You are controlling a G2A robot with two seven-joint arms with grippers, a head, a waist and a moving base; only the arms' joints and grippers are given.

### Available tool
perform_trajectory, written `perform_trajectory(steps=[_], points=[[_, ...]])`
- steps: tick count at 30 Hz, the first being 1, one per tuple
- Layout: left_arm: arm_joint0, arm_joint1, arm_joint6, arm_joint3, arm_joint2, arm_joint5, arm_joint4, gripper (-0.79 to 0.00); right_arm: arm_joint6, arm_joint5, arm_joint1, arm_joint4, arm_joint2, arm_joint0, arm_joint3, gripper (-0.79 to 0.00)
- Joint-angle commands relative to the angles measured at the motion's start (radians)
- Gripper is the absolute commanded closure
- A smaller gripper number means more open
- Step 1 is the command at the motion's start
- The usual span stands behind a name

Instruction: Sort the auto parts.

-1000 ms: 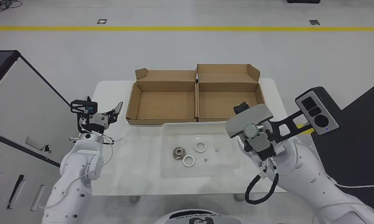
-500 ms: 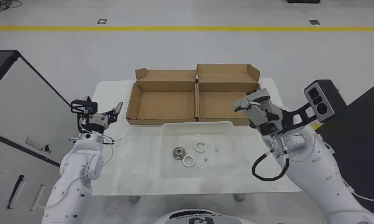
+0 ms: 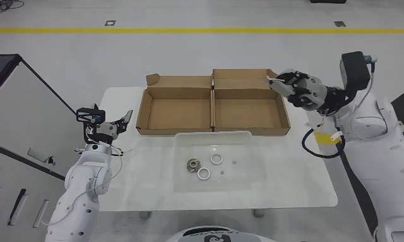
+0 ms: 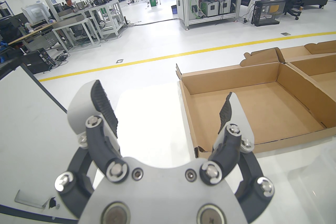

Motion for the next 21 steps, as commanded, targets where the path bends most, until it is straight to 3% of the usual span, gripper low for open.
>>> perform_trajectory(steps=[1,9,21], points=[[0.000,0.000,0.000,0.000,0.000,0.000,0.000,-0.785,0.074,0.000,0.006,0.011,-0.019,0.043,0.039,0.000],[0.000,0.000,0.000,0.000,0.000,0.000,0.000,-0.785,0.341,0.000,0.029,-0.137,-0.126,0.234,0.156,0.000],[0.000,0.000,0.000,0.000,0.000,0.000,0.000,-0.785,0.378,0.000,0.057,-0.472,-0.416,0.479,0.285,0.000]])
